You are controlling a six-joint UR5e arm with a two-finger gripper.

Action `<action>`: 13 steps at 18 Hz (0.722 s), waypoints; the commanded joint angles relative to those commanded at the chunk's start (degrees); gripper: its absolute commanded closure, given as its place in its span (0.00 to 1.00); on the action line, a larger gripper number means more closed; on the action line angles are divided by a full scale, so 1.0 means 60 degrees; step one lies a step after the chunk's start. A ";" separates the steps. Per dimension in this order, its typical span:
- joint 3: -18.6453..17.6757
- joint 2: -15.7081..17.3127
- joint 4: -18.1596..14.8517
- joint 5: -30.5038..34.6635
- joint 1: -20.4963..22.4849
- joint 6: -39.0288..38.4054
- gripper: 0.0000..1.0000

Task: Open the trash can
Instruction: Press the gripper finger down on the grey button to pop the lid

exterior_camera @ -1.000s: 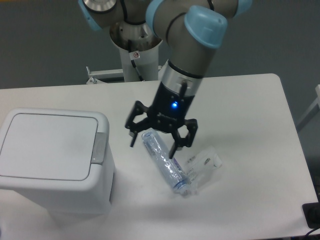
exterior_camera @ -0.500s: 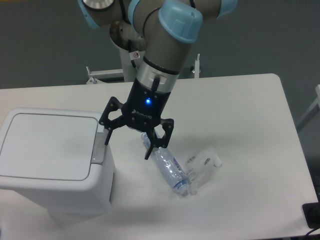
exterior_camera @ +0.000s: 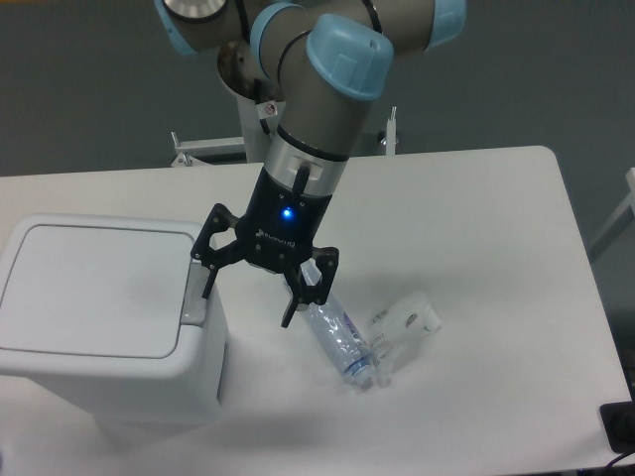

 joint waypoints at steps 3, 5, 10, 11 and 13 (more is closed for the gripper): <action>-0.0015 -0.0015 0.0000 0.0029 -0.0059 0.0000 0.00; -0.0015 -0.0058 0.0000 0.0044 -0.0059 0.0014 0.00; -0.0015 -0.0073 0.0000 0.0044 -0.0059 0.0029 0.00; -0.0015 -0.0088 0.0000 0.0044 -0.0059 0.0029 0.00; -0.0015 -0.0088 0.0000 0.0044 -0.0073 0.0029 0.00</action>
